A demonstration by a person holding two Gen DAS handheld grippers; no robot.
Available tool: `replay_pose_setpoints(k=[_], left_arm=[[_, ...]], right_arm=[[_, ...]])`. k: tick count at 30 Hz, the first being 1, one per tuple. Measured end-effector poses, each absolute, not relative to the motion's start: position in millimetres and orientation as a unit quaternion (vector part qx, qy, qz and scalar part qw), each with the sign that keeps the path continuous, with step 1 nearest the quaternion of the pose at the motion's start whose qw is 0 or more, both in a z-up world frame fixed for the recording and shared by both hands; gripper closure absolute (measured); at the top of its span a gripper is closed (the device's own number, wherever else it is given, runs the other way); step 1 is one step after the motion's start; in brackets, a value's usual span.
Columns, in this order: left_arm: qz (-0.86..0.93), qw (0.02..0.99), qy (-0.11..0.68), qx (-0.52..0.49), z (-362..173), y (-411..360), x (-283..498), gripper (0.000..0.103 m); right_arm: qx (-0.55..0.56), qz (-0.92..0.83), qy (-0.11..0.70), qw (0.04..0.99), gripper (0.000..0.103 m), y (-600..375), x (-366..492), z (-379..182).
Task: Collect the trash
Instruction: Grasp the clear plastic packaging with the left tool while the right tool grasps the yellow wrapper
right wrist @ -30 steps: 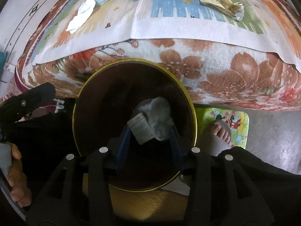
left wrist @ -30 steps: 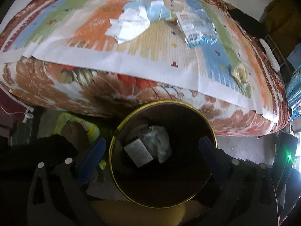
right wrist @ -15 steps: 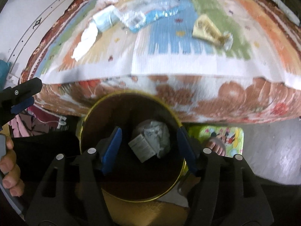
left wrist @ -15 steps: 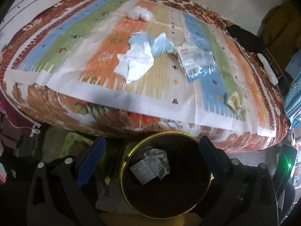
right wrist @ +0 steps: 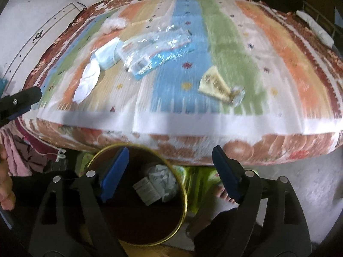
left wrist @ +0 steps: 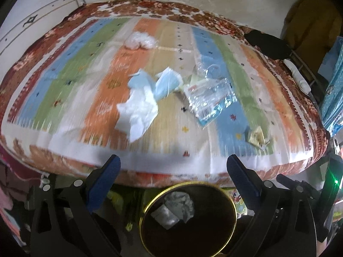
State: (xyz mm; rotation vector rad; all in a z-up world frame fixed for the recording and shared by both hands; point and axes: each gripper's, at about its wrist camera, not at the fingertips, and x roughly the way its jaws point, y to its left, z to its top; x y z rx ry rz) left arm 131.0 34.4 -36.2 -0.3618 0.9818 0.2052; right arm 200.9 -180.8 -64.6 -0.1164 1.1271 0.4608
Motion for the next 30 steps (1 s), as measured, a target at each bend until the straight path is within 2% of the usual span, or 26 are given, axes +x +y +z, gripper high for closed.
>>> replay_pose_setpoints(k=[17,30], left_arm=[[0.023,0.847,0.497,-0.186,-53.2,30.0,189.9,0.006],[0.027,0.825,0.519,-0.22,-83.9,48.7,232.3,0.007]], right_arm=[[-0.109,0.206,0.534,0.813,0.016,-173.4,273.7,-60.9],[-0.117,0.21,0.559,0.793,0.015,-168.7,305.4,-78.8]])
